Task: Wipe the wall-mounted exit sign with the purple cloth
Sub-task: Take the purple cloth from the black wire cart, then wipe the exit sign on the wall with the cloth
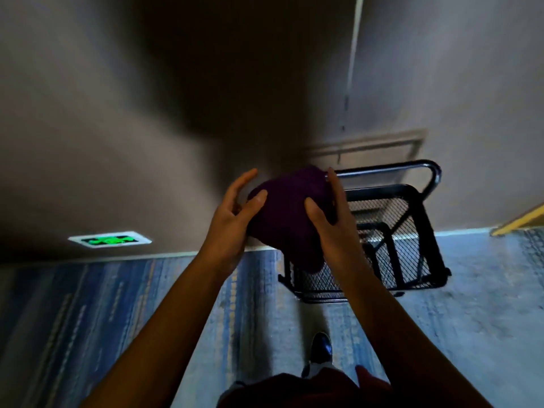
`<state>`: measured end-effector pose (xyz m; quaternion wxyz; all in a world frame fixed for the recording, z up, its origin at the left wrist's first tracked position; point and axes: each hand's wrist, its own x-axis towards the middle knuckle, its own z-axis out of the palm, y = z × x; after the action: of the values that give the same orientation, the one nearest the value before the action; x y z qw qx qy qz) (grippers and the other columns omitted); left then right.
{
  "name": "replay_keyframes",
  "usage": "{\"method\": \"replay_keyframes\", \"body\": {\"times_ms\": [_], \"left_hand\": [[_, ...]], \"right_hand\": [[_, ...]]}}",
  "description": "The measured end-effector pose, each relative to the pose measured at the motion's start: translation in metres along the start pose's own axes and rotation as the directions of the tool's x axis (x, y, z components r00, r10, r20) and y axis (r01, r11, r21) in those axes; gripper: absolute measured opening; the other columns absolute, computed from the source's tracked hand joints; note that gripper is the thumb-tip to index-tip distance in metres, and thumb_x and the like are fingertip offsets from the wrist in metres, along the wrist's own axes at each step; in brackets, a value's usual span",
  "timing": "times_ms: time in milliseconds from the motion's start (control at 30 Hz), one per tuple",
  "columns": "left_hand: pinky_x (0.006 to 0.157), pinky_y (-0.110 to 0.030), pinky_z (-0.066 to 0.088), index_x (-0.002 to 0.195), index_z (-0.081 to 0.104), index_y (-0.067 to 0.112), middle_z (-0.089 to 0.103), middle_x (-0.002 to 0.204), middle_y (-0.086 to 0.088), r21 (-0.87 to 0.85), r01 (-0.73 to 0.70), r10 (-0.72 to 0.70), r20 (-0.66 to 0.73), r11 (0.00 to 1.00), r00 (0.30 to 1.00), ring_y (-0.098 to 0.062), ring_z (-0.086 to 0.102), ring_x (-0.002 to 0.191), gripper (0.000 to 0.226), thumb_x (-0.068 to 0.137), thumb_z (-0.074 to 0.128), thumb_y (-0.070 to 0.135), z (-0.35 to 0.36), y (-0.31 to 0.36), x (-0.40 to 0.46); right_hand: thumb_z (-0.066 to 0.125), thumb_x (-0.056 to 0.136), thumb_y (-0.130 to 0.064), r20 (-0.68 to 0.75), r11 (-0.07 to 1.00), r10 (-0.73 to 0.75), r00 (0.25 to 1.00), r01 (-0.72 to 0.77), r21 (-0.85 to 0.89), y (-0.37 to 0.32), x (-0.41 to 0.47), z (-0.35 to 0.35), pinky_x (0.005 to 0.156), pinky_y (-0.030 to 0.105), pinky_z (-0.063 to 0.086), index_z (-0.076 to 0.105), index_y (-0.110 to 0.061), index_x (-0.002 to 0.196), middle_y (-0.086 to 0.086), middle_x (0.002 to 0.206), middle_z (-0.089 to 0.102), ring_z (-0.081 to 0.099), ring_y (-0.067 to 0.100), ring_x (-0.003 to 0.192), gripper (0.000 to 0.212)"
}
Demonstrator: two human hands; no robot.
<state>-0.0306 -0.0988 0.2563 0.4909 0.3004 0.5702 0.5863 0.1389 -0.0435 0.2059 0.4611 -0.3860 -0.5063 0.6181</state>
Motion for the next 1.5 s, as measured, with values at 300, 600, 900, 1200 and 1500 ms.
{"method": "replay_keyframes", "body": {"times_ms": [300, 600, 900, 1200, 1500], "left_hand": [[0.095, -0.029, 0.059, 0.140, 0.051, 0.054, 0.063, 0.141, 0.013, 0.130, -0.093, 0.107, -0.100, 0.987, 0.989, -0.008, 0.065, 0.125, 0.061, 0.084, 0.076, 0.052, -0.129, -0.003, -0.091], [0.095, -0.022, 0.056, 0.133, 0.066, 0.038, 0.070, 0.134, 0.009, 0.077, -0.185, 0.200, -0.324, 0.980, 0.925, -0.013, 0.066, 0.124, 0.041, 0.093, 0.071, 0.027, -0.285, -0.017, -0.207], [0.102, -0.027, 0.053, 0.119, 0.074, 0.039, 0.073, 0.129, 0.008, 0.062, -0.181, 0.188, -0.474, 0.982, 0.860, -0.014, 0.067, 0.123, 0.038, 0.093, 0.066, 0.012, -0.395, -0.024, -0.280], [0.110, -0.023, 0.047, 0.125, 0.070, 0.032, 0.071, 0.131, 0.016, 0.155, -0.160, 0.219, -0.536, 0.975, 0.815, -0.006, 0.062, 0.127, 0.041, 0.096, 0.064, 0.003, -0.500, -0.012, -0.267], [0.094, -0.018, 0.054, 0.120, 0.073, 0.040, 0.073, 0.126, 0.017, 0.144, -0.084, 0.154, -0.599, 0.986, 0.786, -0.002, 0.067, 0.119, 0.037, 0.097, 0.066, 0.012, -0.647, 0.022, -0.228]], "right_hand": [[0.066, 0.099, -0.028, 0.276, 0.994, -0.003, 0.961, 0.034, -0.107, 0.003, -0.054, 0.132, 0.080, 0.014, 0.055, 0.063, -0.051, 0.129, -0.023, 0.122, 0.068, 0.066, -0.005, 0.110, 0.038], [0.073, 0.093, -0.033, 0.433, 0.981, 0.088, 0.897, -0.004, -0.193, 0.038, -0.151, 0.271, 0.093, 0.033, 0.060, 0.066, -0.042, 0.128, -0.016, 0.120, 0.071, 0.068, 0.003, 0.111, 0.037], [0.071, 0.094, -0.016, 0.529, 0.965, 0.203, 0.824, -0.075, -0.253, 0.070, -0.215, 0.377, 0.084, 0.013, 0.053, 0.070, -0.029, 0.125, -0.021, 0.114, 0.070, 0.066, -0.009, 0.102, 0.034], [0.071, 0.095, -0.027, 0.596, 0.942, 0.275, 0.754, -0.086, -0.325, 0.115, -0.198, 0.486, 0.097, 0.032, 0.058, 0.069, -0.046, 0.119, -0.030, 0.111, 0.071, 0.067, -0.006, 0.106, 0.032], [0.070, 0.094, -0.040, 0.663, 0.920, 0.314, 0.679, -0.046, -0.388, 0.171, -0.156, 0.642, 0.083, 0.001, 0.045, 0.058, -0.043, 0.139, -0.016, 0.131, 0.063, 0.059, -0.009, 0.109, 0.047]]}}
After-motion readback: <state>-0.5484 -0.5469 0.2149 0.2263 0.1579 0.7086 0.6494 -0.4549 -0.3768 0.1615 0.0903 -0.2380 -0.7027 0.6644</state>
